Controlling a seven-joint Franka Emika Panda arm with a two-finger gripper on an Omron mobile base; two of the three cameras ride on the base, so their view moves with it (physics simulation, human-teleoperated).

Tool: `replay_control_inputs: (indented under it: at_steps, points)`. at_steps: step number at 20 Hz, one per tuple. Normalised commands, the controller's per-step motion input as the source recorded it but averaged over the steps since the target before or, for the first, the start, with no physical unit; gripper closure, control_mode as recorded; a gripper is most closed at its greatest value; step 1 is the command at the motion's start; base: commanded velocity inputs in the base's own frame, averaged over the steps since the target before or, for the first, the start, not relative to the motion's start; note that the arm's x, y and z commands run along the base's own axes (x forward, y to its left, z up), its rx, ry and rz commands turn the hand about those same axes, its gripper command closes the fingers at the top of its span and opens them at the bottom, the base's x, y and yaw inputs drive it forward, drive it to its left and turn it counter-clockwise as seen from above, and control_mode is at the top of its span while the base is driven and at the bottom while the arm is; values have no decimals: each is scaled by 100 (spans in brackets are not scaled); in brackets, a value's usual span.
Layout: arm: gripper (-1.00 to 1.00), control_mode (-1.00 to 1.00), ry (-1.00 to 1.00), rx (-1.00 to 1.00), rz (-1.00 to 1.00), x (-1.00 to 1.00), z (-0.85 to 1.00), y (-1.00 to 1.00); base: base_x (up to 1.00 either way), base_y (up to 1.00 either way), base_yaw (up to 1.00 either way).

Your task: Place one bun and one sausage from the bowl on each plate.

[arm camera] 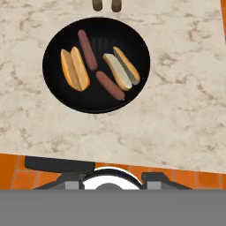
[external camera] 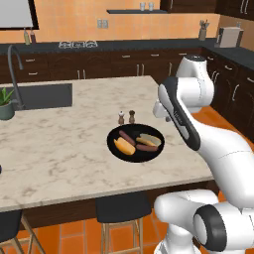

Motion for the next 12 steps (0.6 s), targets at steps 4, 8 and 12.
replay_control_inputs:
  at_steps: [4,8,12]
  points:
    - [-100,-100,1,-1,1,-7,-3,1,0,0,0]
    - [-100,-100,5,-9,5,45,-57,82,0,0,0]
    - [-100,-100,5,-5,20,57,-75,1,0,0,0]
